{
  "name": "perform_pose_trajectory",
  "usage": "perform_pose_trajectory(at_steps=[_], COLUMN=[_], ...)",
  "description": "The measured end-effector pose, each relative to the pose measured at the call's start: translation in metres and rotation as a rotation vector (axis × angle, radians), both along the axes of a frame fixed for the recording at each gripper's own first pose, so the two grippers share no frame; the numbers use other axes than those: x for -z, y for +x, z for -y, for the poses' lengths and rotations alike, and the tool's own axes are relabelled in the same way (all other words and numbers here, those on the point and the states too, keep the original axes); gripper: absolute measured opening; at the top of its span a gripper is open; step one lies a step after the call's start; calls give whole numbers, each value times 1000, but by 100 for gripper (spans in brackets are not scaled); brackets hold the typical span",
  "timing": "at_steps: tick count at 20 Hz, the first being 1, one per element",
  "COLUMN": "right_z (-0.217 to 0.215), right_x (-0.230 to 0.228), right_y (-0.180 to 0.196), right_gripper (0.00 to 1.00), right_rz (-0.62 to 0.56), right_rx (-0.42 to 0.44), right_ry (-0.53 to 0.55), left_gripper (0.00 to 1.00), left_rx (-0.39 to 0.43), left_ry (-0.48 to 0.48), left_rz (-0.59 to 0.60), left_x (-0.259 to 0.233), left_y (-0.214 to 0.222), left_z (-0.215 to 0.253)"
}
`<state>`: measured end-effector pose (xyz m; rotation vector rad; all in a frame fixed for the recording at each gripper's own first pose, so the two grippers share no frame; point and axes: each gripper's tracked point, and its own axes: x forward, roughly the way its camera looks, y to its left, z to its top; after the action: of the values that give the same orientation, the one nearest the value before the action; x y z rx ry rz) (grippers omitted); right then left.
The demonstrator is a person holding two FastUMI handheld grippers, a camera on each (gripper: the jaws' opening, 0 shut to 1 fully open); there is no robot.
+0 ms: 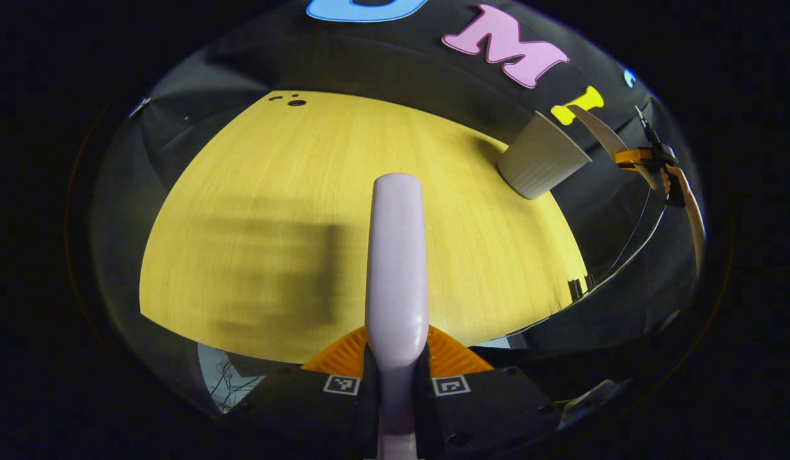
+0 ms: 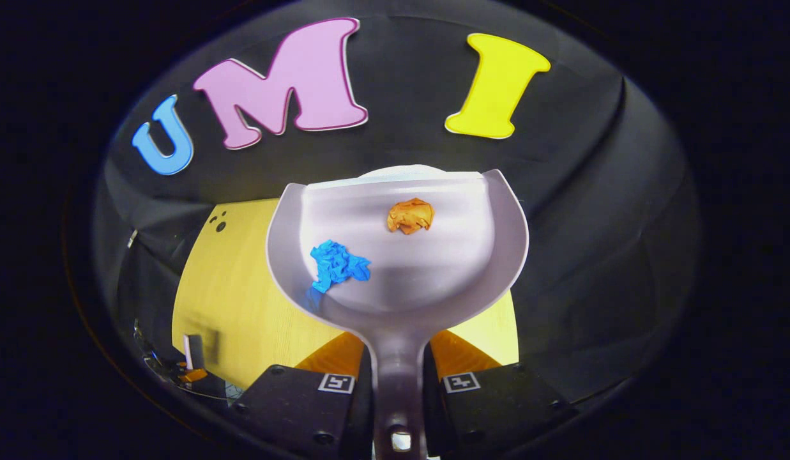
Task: Pick up the small broom and dustpan from the desktop, sweep the trash into the dustpan with the broom, and then empty the trash into the garbage bin.
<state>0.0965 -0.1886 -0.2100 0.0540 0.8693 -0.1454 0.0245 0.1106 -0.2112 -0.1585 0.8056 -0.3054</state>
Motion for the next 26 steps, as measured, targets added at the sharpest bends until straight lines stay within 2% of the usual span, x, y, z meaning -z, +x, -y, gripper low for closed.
perform_pose_trajectory(at_steps=[1, 5, 7, 9, 12, 15, 22, 26], right_z=[6, 31, 38, 42, 52, 63, 78, 77], right_x=[4, 15, 16, 13, 11, 6, 3, -8], right_y=[5, 16, 18, 17, 22, 26, 29, 33], right_gripper=[35, 35, 35, 35, 35, 35, 35, 35], right_rz=[-10, -42, -37, -31, 3, 55, 43, 88], right_rx=[16, 67, 71, 34, -32, -49, -154, -220], right_ry=[-12, -73, -138, -242, -399, -550, -915, -1059], left_gripper=[27, 27, 25, 27, 27, 27, 27, 28], left_rx=[-12, -51, -77, -109, -129, -136, -162, -168], left_ry=[4, -3, -50, -90, -72, -60, -69, -54], left_rz=[2, 13, -5, -18, -30, -27, -25, -37], left_x=[-2, -12, -13, -11, -3, -3, -8, -5], left_y=[1, 6, 6, 4, 6, 12, 18, 21], left_z=[-5, -13, -10, -7, -3, -2, -3, -2])
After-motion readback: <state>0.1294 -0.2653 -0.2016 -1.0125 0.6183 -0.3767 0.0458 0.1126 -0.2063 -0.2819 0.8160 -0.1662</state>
